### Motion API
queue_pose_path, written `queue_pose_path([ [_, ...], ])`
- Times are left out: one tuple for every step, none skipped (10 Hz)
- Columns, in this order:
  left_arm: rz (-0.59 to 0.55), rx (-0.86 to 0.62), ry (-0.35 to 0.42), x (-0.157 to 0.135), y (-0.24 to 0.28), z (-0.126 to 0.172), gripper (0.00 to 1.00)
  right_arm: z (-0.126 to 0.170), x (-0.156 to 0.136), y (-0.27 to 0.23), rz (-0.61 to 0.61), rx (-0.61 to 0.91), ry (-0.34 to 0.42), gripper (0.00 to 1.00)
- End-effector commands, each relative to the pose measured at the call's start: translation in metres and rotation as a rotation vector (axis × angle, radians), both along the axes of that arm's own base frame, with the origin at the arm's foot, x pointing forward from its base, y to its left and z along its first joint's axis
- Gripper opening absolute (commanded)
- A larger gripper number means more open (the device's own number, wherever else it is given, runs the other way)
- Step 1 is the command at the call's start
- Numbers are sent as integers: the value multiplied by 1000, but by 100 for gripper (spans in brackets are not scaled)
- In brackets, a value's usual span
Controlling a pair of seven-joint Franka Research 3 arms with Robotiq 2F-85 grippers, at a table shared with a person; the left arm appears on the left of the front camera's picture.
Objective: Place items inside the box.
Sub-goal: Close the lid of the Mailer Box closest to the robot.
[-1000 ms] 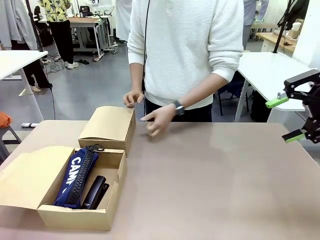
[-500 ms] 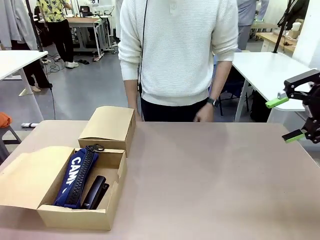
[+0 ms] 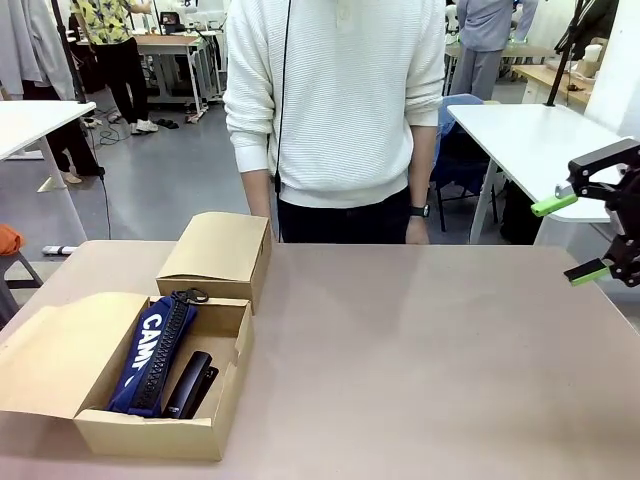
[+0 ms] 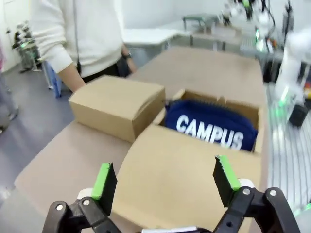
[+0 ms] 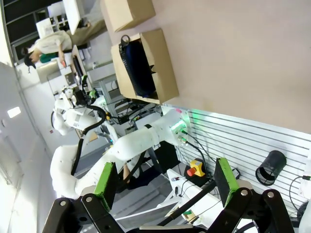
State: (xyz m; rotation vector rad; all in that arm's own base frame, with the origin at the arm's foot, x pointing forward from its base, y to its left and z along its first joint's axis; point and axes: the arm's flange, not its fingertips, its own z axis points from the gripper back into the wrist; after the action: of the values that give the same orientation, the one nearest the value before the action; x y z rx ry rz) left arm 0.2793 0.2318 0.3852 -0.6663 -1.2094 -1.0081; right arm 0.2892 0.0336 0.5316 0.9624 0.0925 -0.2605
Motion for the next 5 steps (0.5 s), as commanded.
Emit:
queue_pose_path([
  [-35, 172, -10, 13, 21, -39, 100, 0, 1, -2, 17, 3, -19, 100],
  [-69, 238, 24, 18, 19, -61, 100, 0, 1, -2, 17, 3, -19, 100],
  [-94, 281, 57, 22, 16, -77, 100, 0, 1, -2, 17, 3, -19, 100],
  [-115, 339, 131, 28, 12, -97, 100, 0, 1, -2, 17, 3, -19, 100],
  [-96, 361, 139, 31, 9, -104, 100, 0, 1, -2, 17, 3, -19, 100],
])
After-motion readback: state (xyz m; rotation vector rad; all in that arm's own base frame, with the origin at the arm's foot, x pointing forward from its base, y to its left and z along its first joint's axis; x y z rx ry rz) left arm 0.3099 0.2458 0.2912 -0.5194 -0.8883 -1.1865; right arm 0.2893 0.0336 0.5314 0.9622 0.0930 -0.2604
